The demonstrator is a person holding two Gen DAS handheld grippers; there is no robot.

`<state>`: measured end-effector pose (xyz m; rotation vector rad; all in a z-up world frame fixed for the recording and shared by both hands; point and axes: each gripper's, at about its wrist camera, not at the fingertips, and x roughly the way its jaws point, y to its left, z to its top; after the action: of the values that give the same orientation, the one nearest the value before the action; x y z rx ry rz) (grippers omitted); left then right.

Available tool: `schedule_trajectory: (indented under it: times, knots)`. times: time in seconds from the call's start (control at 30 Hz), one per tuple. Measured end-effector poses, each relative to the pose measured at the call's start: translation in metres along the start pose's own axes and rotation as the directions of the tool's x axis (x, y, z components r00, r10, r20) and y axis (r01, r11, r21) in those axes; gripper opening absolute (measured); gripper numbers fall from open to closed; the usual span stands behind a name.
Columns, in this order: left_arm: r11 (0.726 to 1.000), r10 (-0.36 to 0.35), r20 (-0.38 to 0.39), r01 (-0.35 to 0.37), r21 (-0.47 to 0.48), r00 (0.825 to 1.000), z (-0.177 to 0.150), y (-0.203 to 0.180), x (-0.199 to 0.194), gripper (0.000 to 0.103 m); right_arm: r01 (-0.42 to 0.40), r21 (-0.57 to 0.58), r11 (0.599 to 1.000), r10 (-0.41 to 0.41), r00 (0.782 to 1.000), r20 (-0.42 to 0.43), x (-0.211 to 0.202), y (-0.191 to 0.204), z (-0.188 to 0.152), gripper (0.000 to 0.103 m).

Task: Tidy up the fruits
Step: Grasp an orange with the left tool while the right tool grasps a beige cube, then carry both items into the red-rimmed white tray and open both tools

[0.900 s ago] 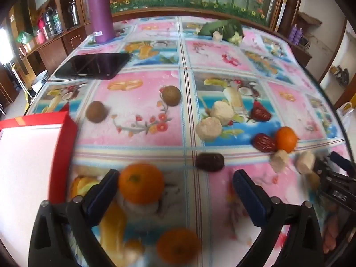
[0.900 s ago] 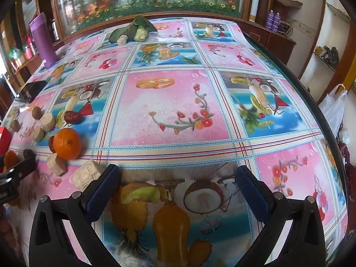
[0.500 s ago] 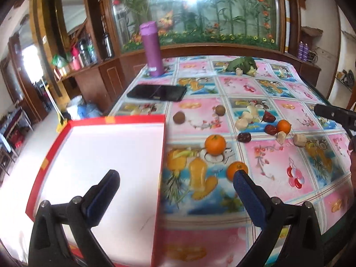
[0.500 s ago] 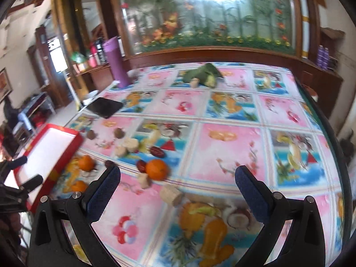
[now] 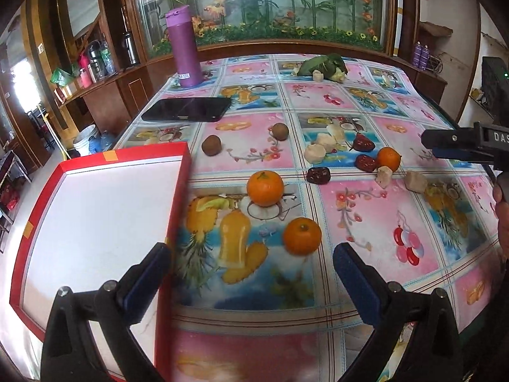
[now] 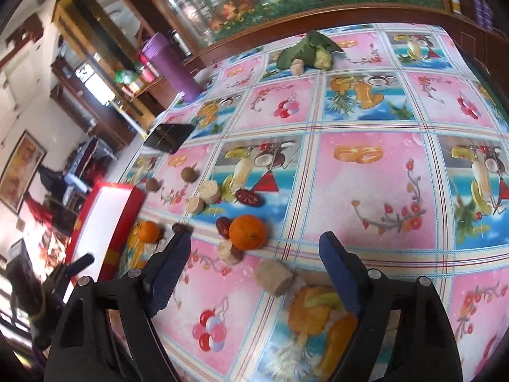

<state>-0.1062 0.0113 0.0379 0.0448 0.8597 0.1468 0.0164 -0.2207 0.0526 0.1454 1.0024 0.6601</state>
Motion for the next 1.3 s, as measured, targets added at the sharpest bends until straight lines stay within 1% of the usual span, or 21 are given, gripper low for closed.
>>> schedule_trajectory:
  times: [0.07,0.13,0.17,0.2,0.23,0.33,0.4,0.43,0.5,0.57,0.7,0.73,0.87,0.93,0.97,1.0,1.03,1.17,1.23,1.3]
  knots:
    - [1.0,-0.002,0.0,0.002,0.005,1.0,0.0,-0.003,0.002,0.102,0.013,-0.043,0.999,-0.014,1.0,-0.02,-0.002,0.002,-0.004,0.075]
    - [1.0,-0.008,-0.007,0.008,0.021,1.0,0.0,-0.006,0.003,0.098,0.023,-0.087,0.996,-0.027,0.998,-0.051,0.001,0.006,-0.008,0.073]
    - [1.0,-0.013,-0.014,0.013,0.024,1.0,0.001,-0.007,0.004,0.095,0.036,-0.116,0.993,-0.043,0.997,-0.06,0.004,0.009,-0.011,0.069]
    - [1.0,-0.016,-0.022,0.016,0.026,1.0,0.002,-0.008,0.006,0.089,0.045,-0.141,0.989,-0.055,0.996,-0.069,0.007,0.012,-0.013,0.064]
    - [0.999,-0.016,-0.027,0.017,0.027,1.0,0.003,-0.008,0.007,0.085,0.062,-0.169,0.984,-0.077,0.993,-0.084,0.012,0.015,-0.016,0.062]
    - [0.999,-0.021,-0.047,0.023,0.038,0.999,0.005,-0.011,0.012,0.082,0.119,-0.205,0.972,-0.147,0.981,-0.128,0.029,0.016,-0.021,0.053]
    - [0.998,-0.039,-0.053,0.041,0.043,0.998,0.006,-0.013,0.015,0.079,0.137,-0.197,0.971,-0.167,0.975,-0.145,0.035,0.012,-0.022,0.042]
    - [0.998,-0.051,-0.06,0.053,0.039,0.997,0.007,-0.013,0.016,0.076,0.144,-0.192,0.971,-0.173,0.974,-0.146,0.038,0.01,-0.022,0.041]
    - [0.998,-0.059,-0.066,0.062,0.034,0.996,0.008,-0.014,0.02,0.074,0.165,-0.202,0.965,-0.196,0.97,-0.146,0.042,0.01,-0.023,0.034]
    - [0.997,-0.068,-0.067,0.071,0.039,0.995,0.01,-0.015,0.023,0.071,0.164,-0.203,0.965,-0.193,0.972,-0.135,0.043,0.011,-0.023,0.032]
    - [0.995,-0.09,-0.075,0.092,0.033,0.993,0.013,-0.017,0.029,0.07,0.186,-0.226,0.956,-0.215,0.97,-0.113,0.046,0.016,-0.023,0.031]
    - [0.995,-0.093,-0.08,0.095,0.033,0.992,0.014,-0.017,0.031,0.066,0.187,-0.227,0.956,-0.216,0.97,-0.11,0.046,0.016,-0.023,0.031]
    - [0.992,-0.121,-0.108,0.124,0.023,0.987,0.014,-0.021,0.04,0.055,0.184,-0.22,0.958,-0.212,0.971,-0.107,0.046,0.015,-0.022,0.03]
    - [0.99,-0.133,-0.118,0.136,0.023,0.984,0.013,-0.023,0.044,0.045,0.184,-0.216,0.959,-0.21,0.972,-0.106,0.046,0.015,-0.022,0.03]
    - [0.989,-0.146,-0.122,0.15,0.018,0.982,0.013,-0.024,0.045,0.043,0.186,-0.214,0.959,-0.211,0.972,-0.104,0.046,0.015,-0.022,0.03]
    - [0.986,-0.161,-0.124,0.164,0.015,0.979,0.012,-0.025,0.045,0.038,0.185,-0.209,0.96,-0.21,0.972,-0.104,0.046,0.014,-0.022,0.03]
    - [0.987,-0.16,-0.121,0.163,0.016,0.98,0.012,-0.026,0.046,0.036,0.184,-0.204,0.962,-0.207,0.973,-0.102,0.046,0.013,-0.021,0.03]
    - [0.982,-0.185,-0.112,0.187,0.0,0.976,0.012,-0.024,0.042,0.034,0.181,-0.188,0.965,-0.202,0.974,-0.099,0.045,0.01,-0.02,0.03]
    - [0.984,-0.179,-0.087,0.179,-0.008,0.98,0.012,-0.02,0.033,0.033,0.182,-0.179,0.967,-0.2,0.976,-0.088,0.043,0.009,-0.019,0.03]
    - [0.986,-0.169,-0.045,0.168,-0.008,0.985,0.014,-0.013,0.017,0.033,0.177,-0.17,0.969,-0.192,0.979,-0.075,0.041,0.009,-0.018,0.03]
